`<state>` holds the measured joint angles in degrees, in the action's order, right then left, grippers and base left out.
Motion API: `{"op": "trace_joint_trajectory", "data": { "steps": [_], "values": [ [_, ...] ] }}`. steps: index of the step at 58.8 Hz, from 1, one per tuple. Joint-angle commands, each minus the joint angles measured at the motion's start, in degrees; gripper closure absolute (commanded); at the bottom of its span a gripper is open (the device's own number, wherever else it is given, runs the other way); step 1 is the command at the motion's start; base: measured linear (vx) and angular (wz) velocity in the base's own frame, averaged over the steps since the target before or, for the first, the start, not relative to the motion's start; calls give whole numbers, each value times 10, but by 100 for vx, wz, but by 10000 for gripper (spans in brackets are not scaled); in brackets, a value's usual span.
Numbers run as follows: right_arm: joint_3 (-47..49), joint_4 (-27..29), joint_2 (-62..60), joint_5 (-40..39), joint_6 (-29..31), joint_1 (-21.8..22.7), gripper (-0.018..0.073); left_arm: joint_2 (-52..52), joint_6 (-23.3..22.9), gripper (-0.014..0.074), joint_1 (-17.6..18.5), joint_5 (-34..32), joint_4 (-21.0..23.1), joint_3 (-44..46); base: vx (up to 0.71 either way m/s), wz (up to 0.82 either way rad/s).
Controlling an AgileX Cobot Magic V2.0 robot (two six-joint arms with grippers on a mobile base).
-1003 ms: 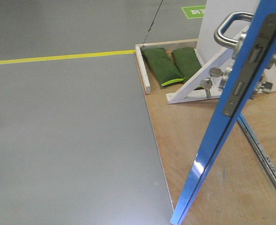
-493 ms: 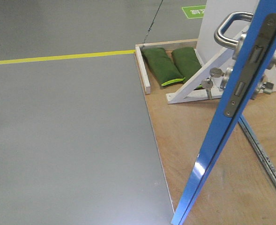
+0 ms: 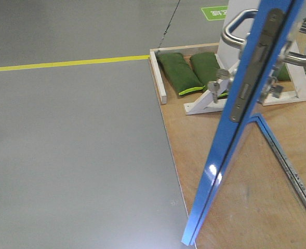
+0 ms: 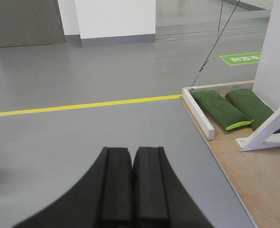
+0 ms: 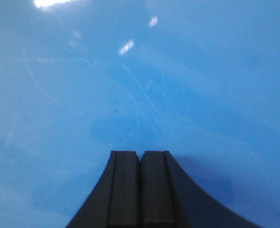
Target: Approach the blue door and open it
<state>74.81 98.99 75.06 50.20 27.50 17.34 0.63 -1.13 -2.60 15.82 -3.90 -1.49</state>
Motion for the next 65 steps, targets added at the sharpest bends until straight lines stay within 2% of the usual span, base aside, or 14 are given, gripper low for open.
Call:
{"op": "trace_joint_trajectory", "data": {
  "steps": [1,32,47,65],
  "values": [
    [15,25,-3,34,6,-27,547,8,-4,524,4,-49,2,14,0,0],
    [15,30,40,-97,13,-101,547,8,-4,524,4,-49,2,14,0,0],
    [15,30,54,-97,13,-126,547,8,-4,524,4,-49,2,14,0,0],
    [15,30,55,-73,13,-132,547,8,-4,524,4,-49,2,14,0,0]
  ]
}}
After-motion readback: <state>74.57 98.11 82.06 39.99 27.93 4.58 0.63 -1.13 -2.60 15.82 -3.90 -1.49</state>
